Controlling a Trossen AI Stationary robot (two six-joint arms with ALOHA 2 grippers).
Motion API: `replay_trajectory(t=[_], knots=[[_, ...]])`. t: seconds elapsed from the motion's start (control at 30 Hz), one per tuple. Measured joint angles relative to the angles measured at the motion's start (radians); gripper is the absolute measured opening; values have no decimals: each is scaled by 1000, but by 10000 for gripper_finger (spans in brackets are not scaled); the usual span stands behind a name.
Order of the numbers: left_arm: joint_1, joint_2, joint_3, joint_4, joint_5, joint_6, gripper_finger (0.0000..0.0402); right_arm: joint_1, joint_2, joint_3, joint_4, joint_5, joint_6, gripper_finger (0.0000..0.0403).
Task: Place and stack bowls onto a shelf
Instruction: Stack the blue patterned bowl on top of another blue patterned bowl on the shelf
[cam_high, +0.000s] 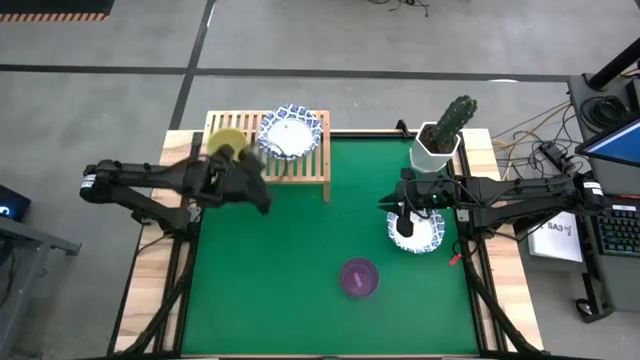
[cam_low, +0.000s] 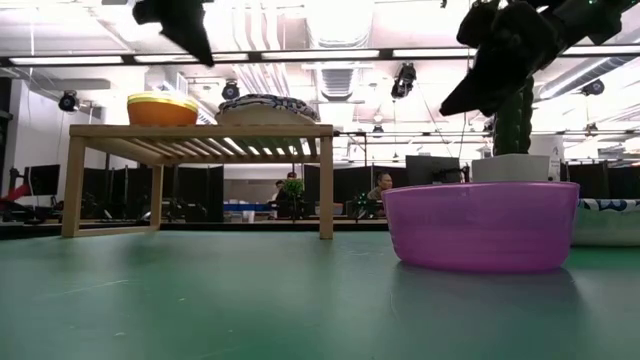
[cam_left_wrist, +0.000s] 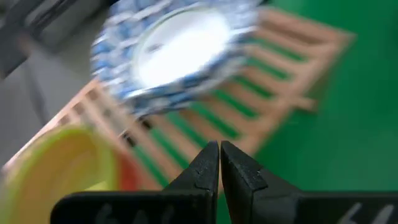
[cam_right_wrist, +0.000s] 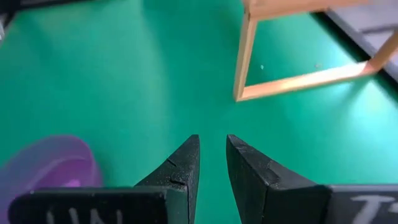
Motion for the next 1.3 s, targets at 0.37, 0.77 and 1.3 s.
replay_trajectory(t=[0.37, 0.77, 1.3], knots=[[-397, -62, -172, 427, 8, 483, 0, 45, 59, 38, 0, -2, 202, 68], [-344, -367, -562, 1096, 238, 763, 0, 57, 215, 256, -357, -9, 430, 68], [-342, -456, -756, 1388, 265, 888, 0, 110, 547, 434, -786, -47, 652, 85]])
